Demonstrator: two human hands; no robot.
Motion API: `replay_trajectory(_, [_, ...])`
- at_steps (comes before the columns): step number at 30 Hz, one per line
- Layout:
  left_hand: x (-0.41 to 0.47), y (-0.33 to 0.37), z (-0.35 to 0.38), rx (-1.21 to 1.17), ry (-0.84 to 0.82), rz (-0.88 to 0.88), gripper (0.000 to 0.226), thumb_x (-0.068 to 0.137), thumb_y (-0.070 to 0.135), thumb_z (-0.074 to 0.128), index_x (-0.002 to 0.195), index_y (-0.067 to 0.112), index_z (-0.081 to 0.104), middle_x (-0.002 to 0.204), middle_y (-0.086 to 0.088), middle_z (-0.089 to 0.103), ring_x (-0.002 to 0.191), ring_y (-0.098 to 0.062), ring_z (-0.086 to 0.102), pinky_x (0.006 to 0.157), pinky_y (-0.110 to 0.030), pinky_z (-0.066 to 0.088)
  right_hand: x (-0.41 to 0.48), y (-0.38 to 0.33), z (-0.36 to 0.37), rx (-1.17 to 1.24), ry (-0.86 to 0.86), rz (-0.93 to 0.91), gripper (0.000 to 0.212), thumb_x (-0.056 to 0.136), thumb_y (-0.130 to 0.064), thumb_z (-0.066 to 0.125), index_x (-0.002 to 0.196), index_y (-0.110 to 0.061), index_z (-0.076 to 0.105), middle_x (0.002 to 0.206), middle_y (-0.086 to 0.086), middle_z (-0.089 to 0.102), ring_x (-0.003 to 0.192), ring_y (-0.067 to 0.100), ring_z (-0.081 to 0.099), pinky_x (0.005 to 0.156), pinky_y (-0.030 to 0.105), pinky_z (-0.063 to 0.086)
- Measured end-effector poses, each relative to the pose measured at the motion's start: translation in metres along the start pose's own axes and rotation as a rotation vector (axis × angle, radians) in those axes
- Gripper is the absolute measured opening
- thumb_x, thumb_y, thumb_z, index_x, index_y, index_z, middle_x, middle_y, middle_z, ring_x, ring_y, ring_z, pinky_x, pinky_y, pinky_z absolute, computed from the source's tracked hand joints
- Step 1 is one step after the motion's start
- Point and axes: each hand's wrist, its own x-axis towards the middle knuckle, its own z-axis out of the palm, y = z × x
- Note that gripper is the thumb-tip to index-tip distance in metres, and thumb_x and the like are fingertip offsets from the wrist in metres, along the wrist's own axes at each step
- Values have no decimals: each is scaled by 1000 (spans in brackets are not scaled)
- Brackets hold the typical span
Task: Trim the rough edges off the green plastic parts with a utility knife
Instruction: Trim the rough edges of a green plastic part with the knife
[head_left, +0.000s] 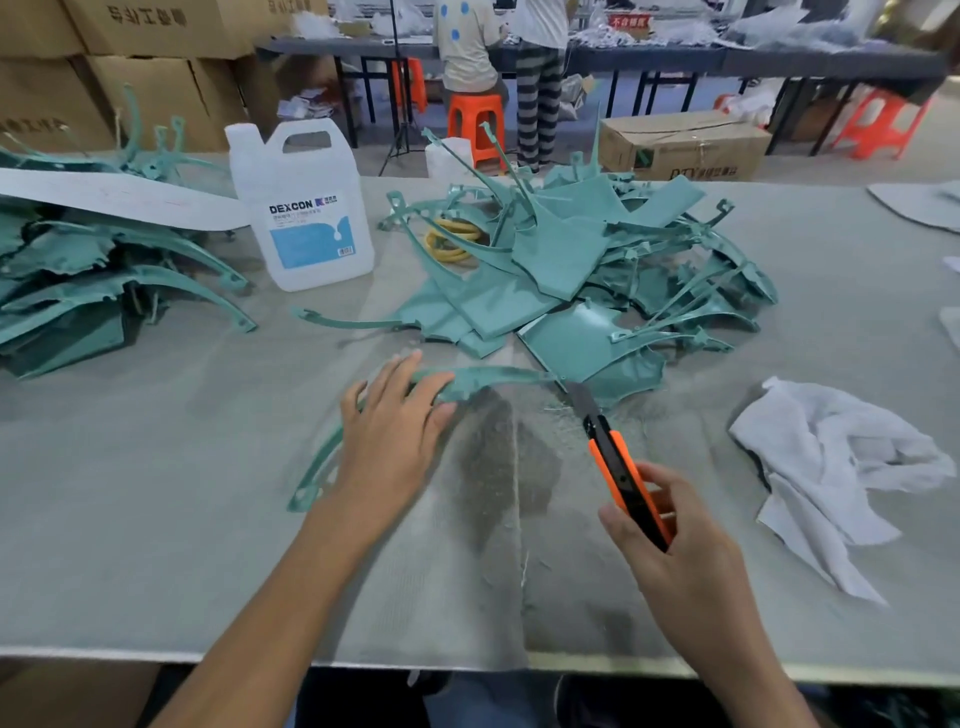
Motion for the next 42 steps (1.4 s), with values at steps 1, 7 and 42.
replay_trajectory(1, [1,0,-4,-6,79,31,30,107,34,44,130,23,60,149,-6,51,139,-25,43,102,-43,31,-2,3,0,42,5,21,37,81,-52,71,110,-63,50,100,-30,64,83,0,64,65,20,50])
replay_trajectory(7, [3,-8,-40,-85,34,-59,15,107,35,29,94,28,32,73,-9,54,69,-38,50,59,-40,26,-4,2,6,249,18,62,41,87,-33,76,107,-58,51,90,-6,71,62,20,70,48,29,55])
replay_trajectory(42, [-12,17,-45,-70,-98,90,10,106,29,42,107,23,49,79,0,61,71,-33,57,58,-39,36,-10,-42,33,100,-187,-113,43,95,-60,47,132,-74,32,90,-17,71,62,10,66,57,35,58])
